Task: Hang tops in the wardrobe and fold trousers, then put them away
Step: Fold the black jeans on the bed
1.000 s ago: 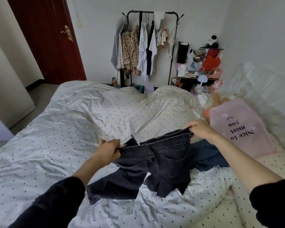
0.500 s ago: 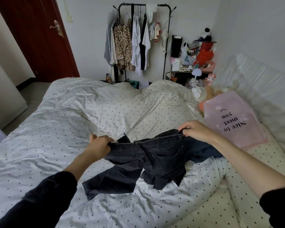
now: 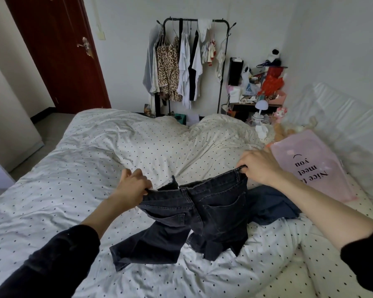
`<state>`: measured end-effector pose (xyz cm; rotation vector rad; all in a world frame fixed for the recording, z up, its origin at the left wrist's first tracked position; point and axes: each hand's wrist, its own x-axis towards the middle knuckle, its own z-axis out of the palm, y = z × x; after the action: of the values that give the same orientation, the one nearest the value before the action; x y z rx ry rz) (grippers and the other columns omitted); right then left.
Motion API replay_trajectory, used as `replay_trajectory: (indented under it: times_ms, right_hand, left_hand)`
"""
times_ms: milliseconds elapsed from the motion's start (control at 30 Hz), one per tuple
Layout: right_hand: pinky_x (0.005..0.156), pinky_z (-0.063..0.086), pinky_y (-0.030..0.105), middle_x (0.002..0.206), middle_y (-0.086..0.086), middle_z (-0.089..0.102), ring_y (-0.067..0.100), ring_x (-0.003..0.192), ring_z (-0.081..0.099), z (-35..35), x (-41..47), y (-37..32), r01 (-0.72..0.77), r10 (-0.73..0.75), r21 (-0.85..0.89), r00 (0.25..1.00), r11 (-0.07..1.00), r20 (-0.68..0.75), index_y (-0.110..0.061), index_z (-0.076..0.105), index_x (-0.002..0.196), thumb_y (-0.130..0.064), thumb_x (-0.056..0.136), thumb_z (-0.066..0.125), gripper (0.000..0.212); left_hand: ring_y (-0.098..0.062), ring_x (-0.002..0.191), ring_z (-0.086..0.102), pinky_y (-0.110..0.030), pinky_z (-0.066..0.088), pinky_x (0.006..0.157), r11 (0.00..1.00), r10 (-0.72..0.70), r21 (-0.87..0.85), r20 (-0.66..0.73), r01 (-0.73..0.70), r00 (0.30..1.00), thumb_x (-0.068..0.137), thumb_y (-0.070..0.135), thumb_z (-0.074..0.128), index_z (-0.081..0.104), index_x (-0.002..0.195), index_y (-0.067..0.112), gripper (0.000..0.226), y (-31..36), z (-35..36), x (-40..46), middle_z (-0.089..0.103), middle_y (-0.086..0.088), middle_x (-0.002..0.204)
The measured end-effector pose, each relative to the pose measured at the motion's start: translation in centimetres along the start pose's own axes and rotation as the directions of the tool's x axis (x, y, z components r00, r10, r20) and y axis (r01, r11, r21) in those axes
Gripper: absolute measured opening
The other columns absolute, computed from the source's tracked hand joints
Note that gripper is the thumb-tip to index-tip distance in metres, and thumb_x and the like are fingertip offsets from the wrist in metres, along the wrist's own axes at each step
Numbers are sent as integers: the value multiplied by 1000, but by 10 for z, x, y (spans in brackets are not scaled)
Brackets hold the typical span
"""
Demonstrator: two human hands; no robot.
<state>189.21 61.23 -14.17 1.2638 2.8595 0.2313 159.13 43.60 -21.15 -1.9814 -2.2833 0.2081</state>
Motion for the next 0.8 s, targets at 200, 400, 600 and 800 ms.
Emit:
replay_trajectory:
  times_ms: [200, 400, 600, 800]
  right_hand:
    - [93, 23, 35, 114, -10, 62, 15, 110, 44, -87, 31, 24, 100, -100, -14, 946, 995, -309, -32, 68, 113, -23, 93, 56, 25]
    - [92, 25, 39, 107, 1, 68, 29, 108, 54, -214, 38, 45, 239, -232, -76, 739, 968, -632, -19, 76, 96, -8, 81, 70, 20]
    - [91, 25, 36, 106, 0, 68, 24, 107, 54, -267, 39, 27, 394, -333, -90, 609, 915, -719, -20, 76, 96, -5, 79, 71, 23]
    - [103, 35, 22, 113, -5, 66, 5, 106, 55, -251, 51, 5, 533, -149, 392, 714, 750, -684, -15, 75, 98, 6, 81, 64, 29]
  left_hand:
    - [-18, 114, 45, -38, 23, 87, 989, 65, 144, -368, -12, 928, 82, 4, 58, 65, 112, 23, 36, -36, -101, 43, 64, 7, 108]
    - [-23, 82, 65, -38, 23, 76, 958, 269, 271, -747, -91, 608, 57, -12, 62, 70, 78, 13, 34, -52, -242, 51, 66, -1, 84]
    - [-24, 75, 61, -40, 26, 81, 921, 384, 311, -823, -234, 419, 70, -8, 69, 74, 84, 19, 31, -28, -318, 45, 63, -2, 84]
    - [5, 73, 56, -18, 34, 82, 762, 180, -226, -826, -607, 534, 85, -2, 63, 71, 91, 22, 27, -8, -313, 44, 62, 29, 77]
